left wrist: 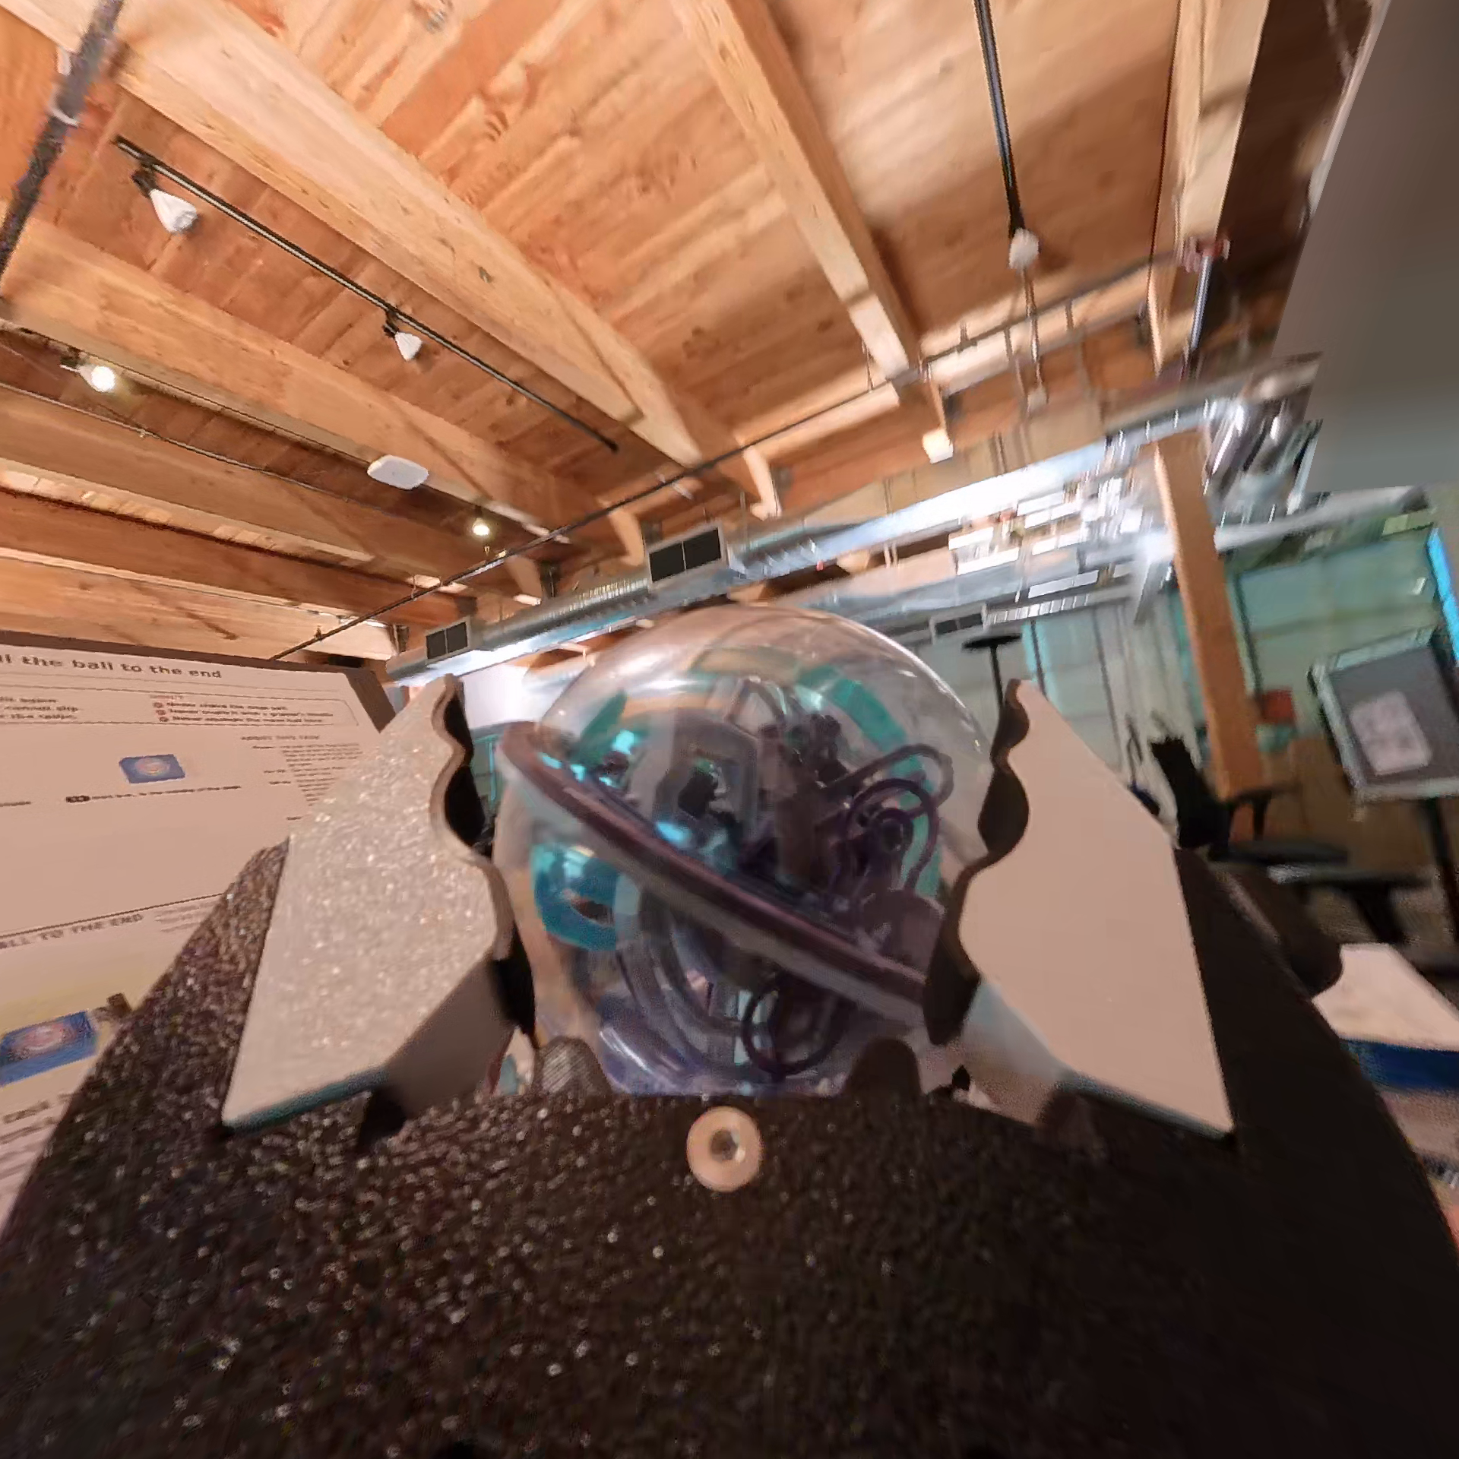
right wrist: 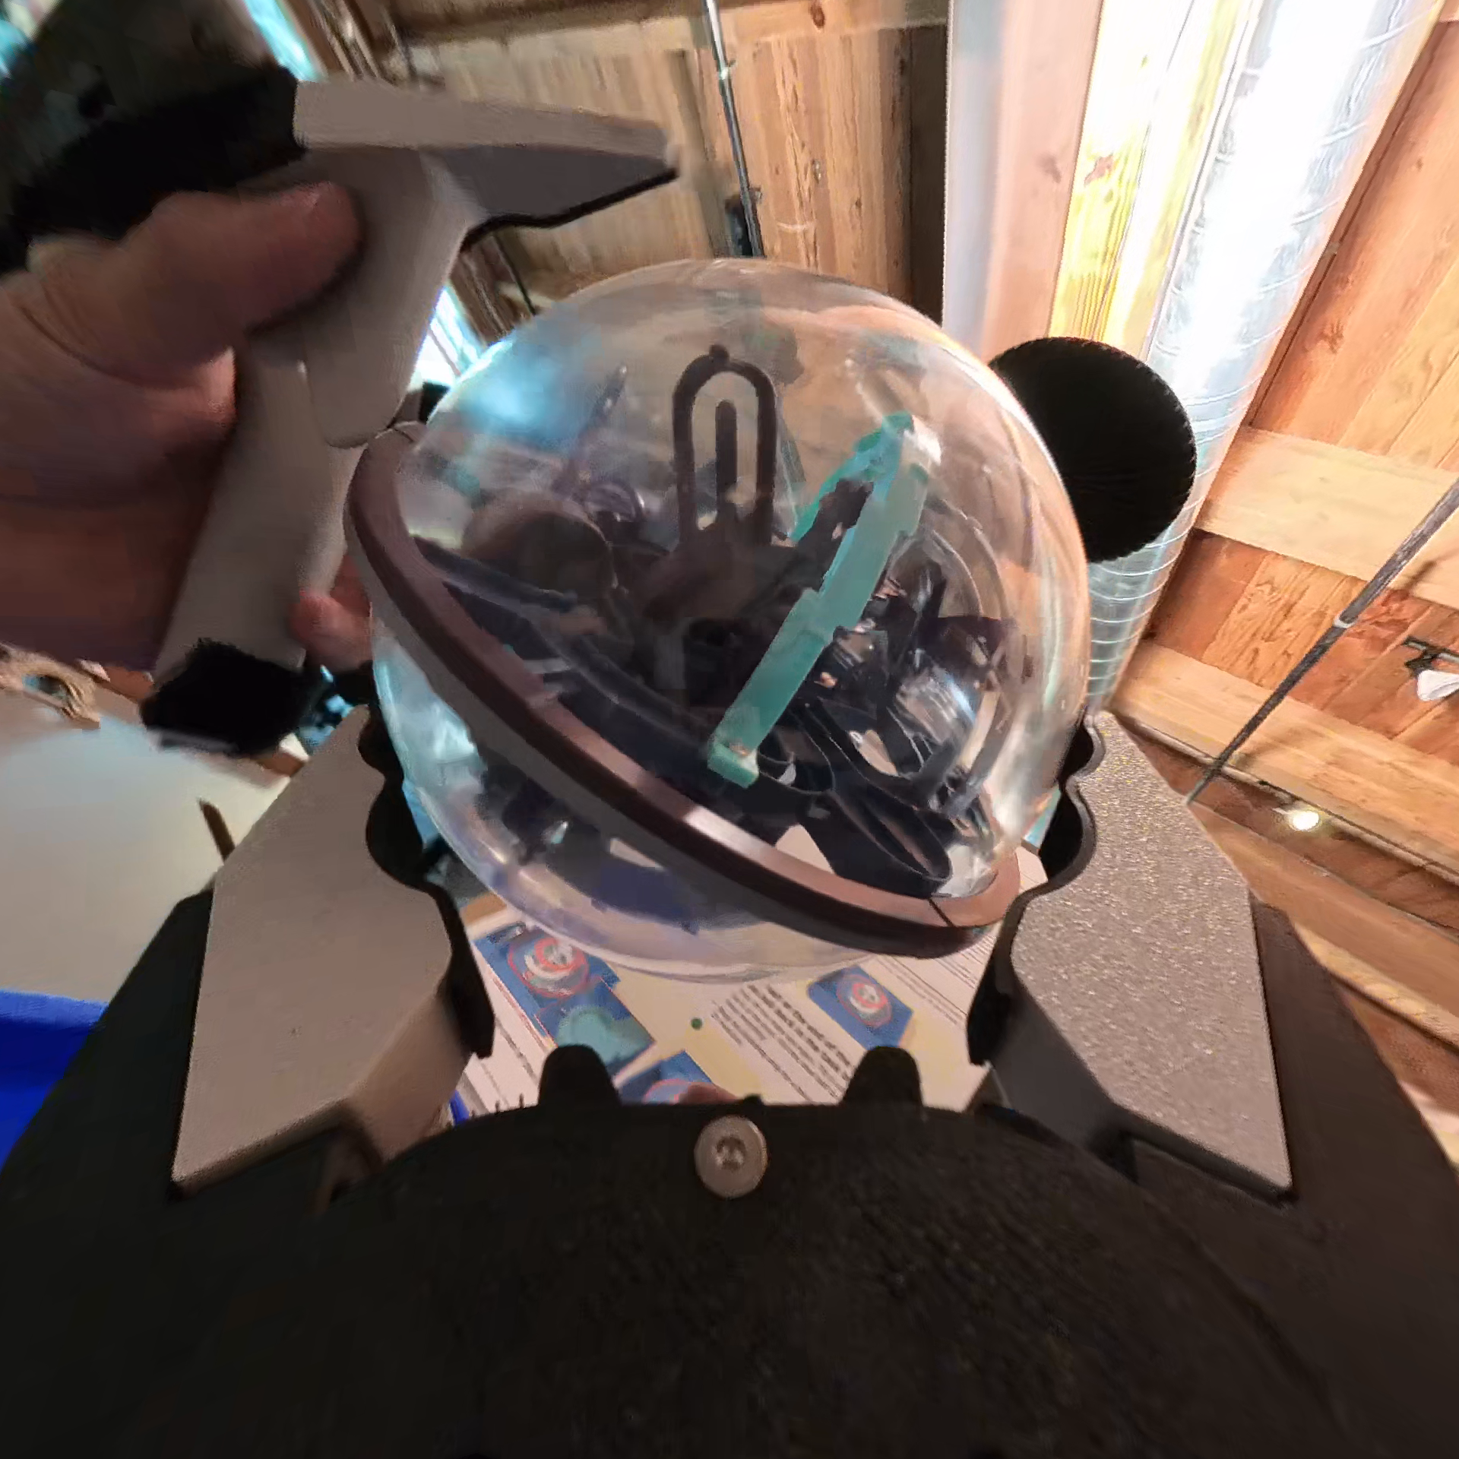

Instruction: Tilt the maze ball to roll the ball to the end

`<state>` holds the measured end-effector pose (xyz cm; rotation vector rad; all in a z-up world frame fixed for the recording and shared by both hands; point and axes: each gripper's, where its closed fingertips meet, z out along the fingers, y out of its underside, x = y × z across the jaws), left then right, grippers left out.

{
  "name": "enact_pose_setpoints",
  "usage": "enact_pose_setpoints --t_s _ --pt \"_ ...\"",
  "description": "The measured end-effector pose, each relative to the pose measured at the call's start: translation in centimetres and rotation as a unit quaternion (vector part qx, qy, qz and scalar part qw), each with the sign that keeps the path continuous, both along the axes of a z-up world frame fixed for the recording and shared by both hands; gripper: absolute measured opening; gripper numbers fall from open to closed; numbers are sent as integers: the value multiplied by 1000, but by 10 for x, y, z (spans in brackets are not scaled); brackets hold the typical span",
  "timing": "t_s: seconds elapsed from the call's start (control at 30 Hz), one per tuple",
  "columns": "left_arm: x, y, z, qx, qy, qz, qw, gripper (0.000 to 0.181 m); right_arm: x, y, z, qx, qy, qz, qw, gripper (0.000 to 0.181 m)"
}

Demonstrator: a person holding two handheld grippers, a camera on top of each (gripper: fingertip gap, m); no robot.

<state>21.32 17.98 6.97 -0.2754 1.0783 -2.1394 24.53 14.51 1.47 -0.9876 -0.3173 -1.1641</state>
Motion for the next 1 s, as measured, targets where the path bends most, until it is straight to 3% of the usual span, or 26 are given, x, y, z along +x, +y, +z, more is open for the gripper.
enact_pose_setpoints --t_s 0.1,0.2,0.37,0.57,0.63,0.73,0.87,1.0 --pt "-2 2 3 -25 15 -35 999 124 -13 -3 10 27 18 50 998 158" --pt "13 -15 -14 -19 113 -83 990 146 -31 0 16 31 -13 67 997 158" --pt "1 10 1 -116 88 -152 978 123 -37 -1 16 21 -11 69 997 158" --pt "26 13 -11 -158 195 -198 948 155 -48 3 12 -14 -41 60 997 158" --pt "24 -13 -27 -110 267 -266 920 159 -51 9 8 -34 -52 51 997 158" --pt "30 -17 -38 -144 327 -306 883 158 -55 7 10 -31 -52 64 996 159" --pt "26 -26 -72 -34 437 -336 834 159 -52 4 -6 -68 -5 114 991 158" --pt "20 -31 -76 -12 461 -335 822 159 -55 -1 -4 -66 12 136 988 158"
